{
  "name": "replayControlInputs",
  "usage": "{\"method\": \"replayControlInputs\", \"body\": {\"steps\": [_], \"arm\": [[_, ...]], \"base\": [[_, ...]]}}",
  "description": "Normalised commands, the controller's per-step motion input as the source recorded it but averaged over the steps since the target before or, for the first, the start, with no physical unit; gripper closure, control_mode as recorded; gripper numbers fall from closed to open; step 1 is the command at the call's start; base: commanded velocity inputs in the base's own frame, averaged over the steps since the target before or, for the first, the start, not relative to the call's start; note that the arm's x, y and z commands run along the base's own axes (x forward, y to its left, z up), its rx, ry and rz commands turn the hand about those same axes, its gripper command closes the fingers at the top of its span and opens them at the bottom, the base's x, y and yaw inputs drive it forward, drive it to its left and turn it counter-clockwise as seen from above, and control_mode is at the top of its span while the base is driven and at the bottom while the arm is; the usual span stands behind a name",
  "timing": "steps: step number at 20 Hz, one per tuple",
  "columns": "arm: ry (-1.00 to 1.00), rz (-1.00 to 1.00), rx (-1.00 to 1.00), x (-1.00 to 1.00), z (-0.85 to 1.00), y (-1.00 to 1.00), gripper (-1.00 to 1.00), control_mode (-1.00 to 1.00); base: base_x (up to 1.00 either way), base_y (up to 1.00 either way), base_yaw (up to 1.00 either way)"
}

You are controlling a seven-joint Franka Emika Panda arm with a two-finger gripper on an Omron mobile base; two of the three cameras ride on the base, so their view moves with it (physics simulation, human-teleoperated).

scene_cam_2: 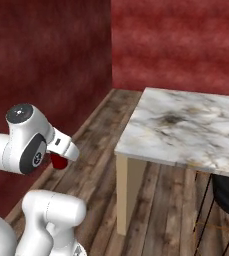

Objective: Four empty soda cans are scattered around the kitchen. Gather all the cans and cluster them next to the stove for recycling.

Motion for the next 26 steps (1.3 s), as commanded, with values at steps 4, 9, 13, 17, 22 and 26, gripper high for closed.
{"method": "replayControlInputs", "body": {"steps": [4,9,13,17,22,26], "arm": [[0.0,0.0,0.0,0.0,0.0,0.0,1.0,1.0],[0.0,0.0,0.0,0.0,0.0,0.0,1.0,1.0],[0.0,0.0,0.0,0.0,0.0,0.0,1.0,1.0],[0.0,0.0,0.0,0.0,0.0,0.0,1.0,1.0],[0.0,0.0,0.0,0.0,0.0,0.0,1.0,1.0],[0.0,0.0,0.0,0.0,0.0,0.0,1.0,1.0]], "base": [[0.0,0.56,-0.01],[0.0,0.51,0.0],[0.02,0.45,0.0],[0.26,0.3,0.0],[0.33,0.24,0.0],[0.35,0.25,0.0]]}}
